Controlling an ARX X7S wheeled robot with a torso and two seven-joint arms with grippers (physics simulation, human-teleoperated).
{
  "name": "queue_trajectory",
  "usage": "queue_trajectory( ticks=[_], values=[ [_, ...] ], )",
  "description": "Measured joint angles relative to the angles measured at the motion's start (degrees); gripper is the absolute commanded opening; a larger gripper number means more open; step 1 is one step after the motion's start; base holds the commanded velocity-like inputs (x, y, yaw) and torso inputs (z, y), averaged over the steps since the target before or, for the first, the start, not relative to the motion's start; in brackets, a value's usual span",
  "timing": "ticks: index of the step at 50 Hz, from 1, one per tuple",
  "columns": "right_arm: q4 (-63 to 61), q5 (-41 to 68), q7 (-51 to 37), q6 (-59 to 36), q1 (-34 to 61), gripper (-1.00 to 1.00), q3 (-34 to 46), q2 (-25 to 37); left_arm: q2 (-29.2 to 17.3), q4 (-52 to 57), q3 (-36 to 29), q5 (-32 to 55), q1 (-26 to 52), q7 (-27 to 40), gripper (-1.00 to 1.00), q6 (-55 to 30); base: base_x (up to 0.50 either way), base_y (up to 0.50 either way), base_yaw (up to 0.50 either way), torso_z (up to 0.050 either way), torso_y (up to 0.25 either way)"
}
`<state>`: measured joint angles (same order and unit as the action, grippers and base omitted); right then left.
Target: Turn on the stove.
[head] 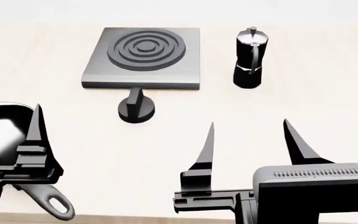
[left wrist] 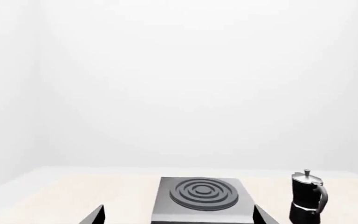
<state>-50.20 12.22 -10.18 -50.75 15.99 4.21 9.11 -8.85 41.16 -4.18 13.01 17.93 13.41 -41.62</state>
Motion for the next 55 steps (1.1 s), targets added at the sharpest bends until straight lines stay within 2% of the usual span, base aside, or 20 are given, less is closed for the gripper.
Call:
queue_trajectory(
  ticks=[55],
  values=[
    [0.97,1.59,-2.33,0.72,0.14,1.00,2.33,1.50,-1.53,-0.71,-1.24,2.06,-0.01,2.09,1.00,1.28,0.00,0.12,0.00,0.000,0.000]
  ],
)
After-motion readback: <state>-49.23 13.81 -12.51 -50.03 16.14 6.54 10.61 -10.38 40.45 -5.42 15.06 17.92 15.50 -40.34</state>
